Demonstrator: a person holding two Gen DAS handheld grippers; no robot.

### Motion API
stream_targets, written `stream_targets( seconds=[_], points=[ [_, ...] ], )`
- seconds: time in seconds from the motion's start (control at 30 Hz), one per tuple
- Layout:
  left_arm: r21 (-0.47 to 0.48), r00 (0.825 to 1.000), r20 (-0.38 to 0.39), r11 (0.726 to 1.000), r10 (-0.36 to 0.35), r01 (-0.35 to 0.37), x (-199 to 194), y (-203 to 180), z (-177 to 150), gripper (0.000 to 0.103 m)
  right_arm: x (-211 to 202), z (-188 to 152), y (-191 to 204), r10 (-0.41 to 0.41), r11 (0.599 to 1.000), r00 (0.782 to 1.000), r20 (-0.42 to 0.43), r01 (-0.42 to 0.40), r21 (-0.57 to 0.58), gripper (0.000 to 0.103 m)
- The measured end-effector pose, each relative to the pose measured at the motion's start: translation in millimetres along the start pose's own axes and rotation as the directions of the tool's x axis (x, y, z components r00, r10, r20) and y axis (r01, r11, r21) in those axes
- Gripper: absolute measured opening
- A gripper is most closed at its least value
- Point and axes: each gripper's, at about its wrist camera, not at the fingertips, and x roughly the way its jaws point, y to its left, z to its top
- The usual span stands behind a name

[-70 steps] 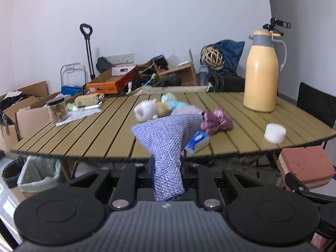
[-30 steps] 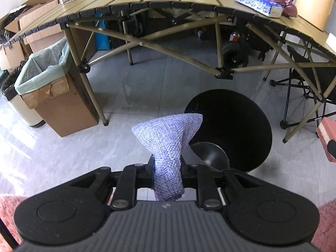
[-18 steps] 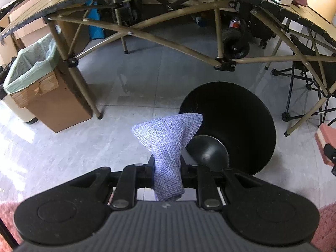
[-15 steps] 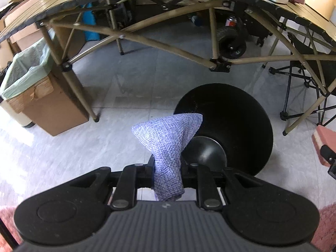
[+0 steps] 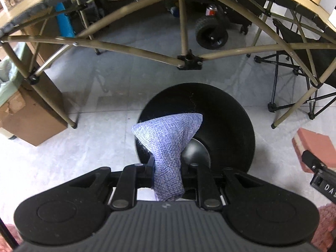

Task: Collect trash
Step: 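Open the left tool to drop the purple pouch into the black bin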

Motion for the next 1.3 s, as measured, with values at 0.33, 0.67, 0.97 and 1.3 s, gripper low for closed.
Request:
stream_targets(
  seconds=[0.33,0.67,0.97,1.3],
  points=[
    [-0.011,0.995,-0.072,0.998,-0.069,0.069,26,-21,16,0.019,15,-2,-1,-0.035,0.999,0.998,-0.046,0.035,-0.005,0.097],
    [-0.001,0.992,-0.107,0.997,-0.071,0.071,41,-43,20,0.019,20,-5,-2,-0.044,0.999,0.996,-0.076,0.044,0.002,0.097],
    [0.005,0.990,-0.122,0.998,-0.065,0.066,49,-56,20,0.019,21,-7,-3,-0.051,0.999,0.995,-0.083,0.051,-0.010,0.097],
    [-0.019,0.996,-0.075,0.999,-0.042,0.040,44,-53,20,0.103,20,-9,-3,-0.044,0.999,0.995,-0.090,0.044,-0.007,0.097]
  ],
)
